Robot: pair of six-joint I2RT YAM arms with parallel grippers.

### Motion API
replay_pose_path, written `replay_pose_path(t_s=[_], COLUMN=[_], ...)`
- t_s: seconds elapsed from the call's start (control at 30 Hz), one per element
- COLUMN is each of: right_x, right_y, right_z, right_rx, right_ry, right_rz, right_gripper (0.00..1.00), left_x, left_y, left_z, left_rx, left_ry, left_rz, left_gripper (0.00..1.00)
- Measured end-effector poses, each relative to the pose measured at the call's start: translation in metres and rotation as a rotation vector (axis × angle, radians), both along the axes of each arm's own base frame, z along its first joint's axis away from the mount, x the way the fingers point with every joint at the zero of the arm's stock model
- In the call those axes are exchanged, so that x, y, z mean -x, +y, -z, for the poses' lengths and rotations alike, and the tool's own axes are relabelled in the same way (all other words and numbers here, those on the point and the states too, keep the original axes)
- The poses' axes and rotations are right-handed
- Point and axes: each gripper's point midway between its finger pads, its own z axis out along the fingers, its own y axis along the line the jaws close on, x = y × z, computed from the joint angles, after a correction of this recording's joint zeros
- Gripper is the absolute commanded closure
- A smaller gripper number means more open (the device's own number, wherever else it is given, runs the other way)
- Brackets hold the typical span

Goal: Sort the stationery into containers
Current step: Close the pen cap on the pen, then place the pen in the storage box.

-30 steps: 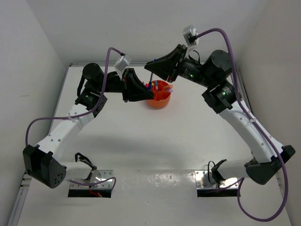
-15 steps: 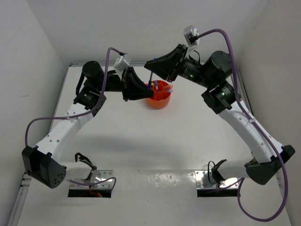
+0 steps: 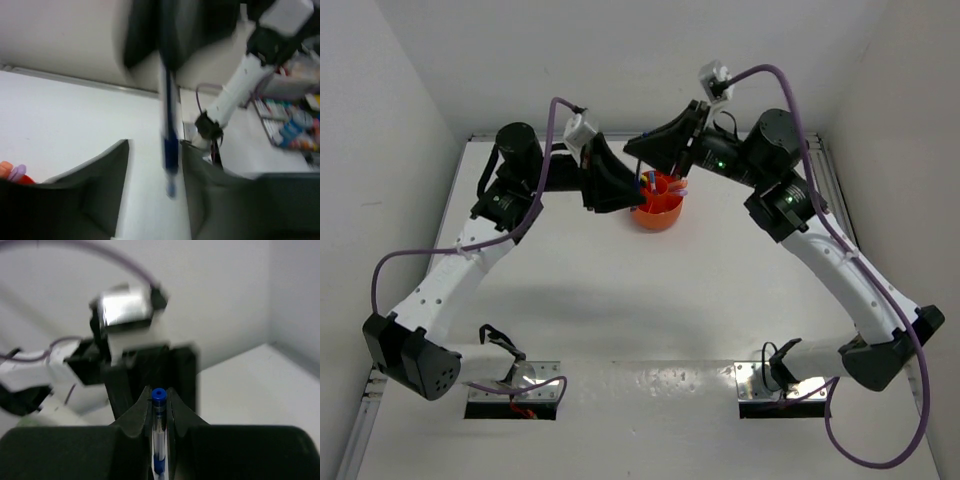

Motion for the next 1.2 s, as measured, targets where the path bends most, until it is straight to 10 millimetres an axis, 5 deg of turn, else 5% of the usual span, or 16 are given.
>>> replay_pose_path(t_s=[0.1,0.3,0.6,0.73,0.9,1.03,1.2], right_x=[0.006,-0.025,-0.075,-0.090,-0.106,-0.098,-0.076], right_y=[0.011,0.009,-0.031,-0.040,-0.034,-0.019,0.000], right_z=[0.031,0.082,0.048,0.059,0.104,0.144,0.147], right_rx=[0.079,0.176,0.066,0.015,-0.002,0.024,0.034], right_ry=[0.093,0.244,0.290,0.450,0.710,0.881,0.935], right_rz=[-0.066,-0.033,0.102,0.095,0.043,-0.018,-0.115], right_gripper=[1.00,1.00,1.00,1.00,1.00,1.00,1.00], left_x=[-0.012,-0.020,-0.049,-0.049,-0.024,-0.002,0.011], left_y=[0.002,0.018,0.048,0.070,0.086,0.074,0.054], left_z=[-0.023,-0.028,0.029,0.029,0.018,0.029,0.057], left_rx=[0.033,0.048,-0.077,-0.199,-0.302,-0.341,-0.367], left_ry=[-0.077,-0.094,-0.128,-0.488,-1.043,-1.337,-1.597], left_rz=[-0.081,-0.181,-0.336,-0.438,-0.459,-0.357,-0.236], left_gripper=[0.00,0.00,0.00,0.00,0.00,0.01,0.10])
